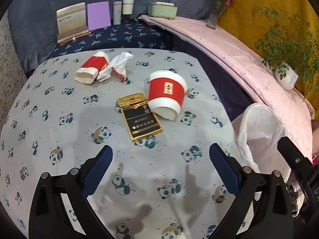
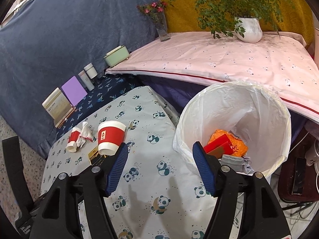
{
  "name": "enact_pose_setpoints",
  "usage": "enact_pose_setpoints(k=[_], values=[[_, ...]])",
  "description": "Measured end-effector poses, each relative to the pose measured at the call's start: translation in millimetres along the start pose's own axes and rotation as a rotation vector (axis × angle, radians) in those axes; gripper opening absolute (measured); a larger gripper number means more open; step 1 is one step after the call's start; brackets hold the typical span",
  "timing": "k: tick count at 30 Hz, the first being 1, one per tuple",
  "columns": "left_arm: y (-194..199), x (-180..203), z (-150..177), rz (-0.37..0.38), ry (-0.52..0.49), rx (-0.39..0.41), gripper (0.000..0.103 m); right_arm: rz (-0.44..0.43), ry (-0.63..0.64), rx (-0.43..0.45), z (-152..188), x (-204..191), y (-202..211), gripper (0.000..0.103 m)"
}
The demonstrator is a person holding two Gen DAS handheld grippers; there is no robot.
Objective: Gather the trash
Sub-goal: 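Move both open grippers back over the table, then grasp the red paper cup with the right gripper while the left gripper reaches the gold box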
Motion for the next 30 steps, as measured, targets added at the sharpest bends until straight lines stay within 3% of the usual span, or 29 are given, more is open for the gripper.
enact_pose_setpoints(k=[9, 20, 23, 26, 30], values=[[-29.6, -25.7, -9.9, -0.037, 0.081, -0.050, 0.093, -0.016, 0.009, -0.046, 5.9, -10.6, -25.8, 0.066], [-81.4, -31.0, -23.5, -0.074, 0.120, -0.120, 0.093, -0.042, 0.020, -0.102, 0.5, -25.3, -71.8, 0.066], [-91.5, -32.2, -24.1, -0.057, 0.113, -0.147, 0.080, -0.048, 0.025, -0.112, -0.9, -30.8, -81.3, 0.066], [-91.3, -29.3, -24.4, -0.064, 0.053, -0.141, 0.058, -0.055, 0.035, -0.121, -2.1, -38.8, -89.2, 0.066], [-82.6, -37.3, -24.8, -0.026, 0.055, -0.142, 0.058, -0.071, 0.054, -0.130, -3.0, -54.4, -98.7, 0.066]])
Point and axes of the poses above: each gripper's, at about its wrist camera, not at the fingertips, and y roughly against the way its jaws point, x to its right, z to its underside, the point moved 1 cm from there along -y, roughly the way its jaws point, and after that the axes turned 1 degree about z, right-handed, at the moved point
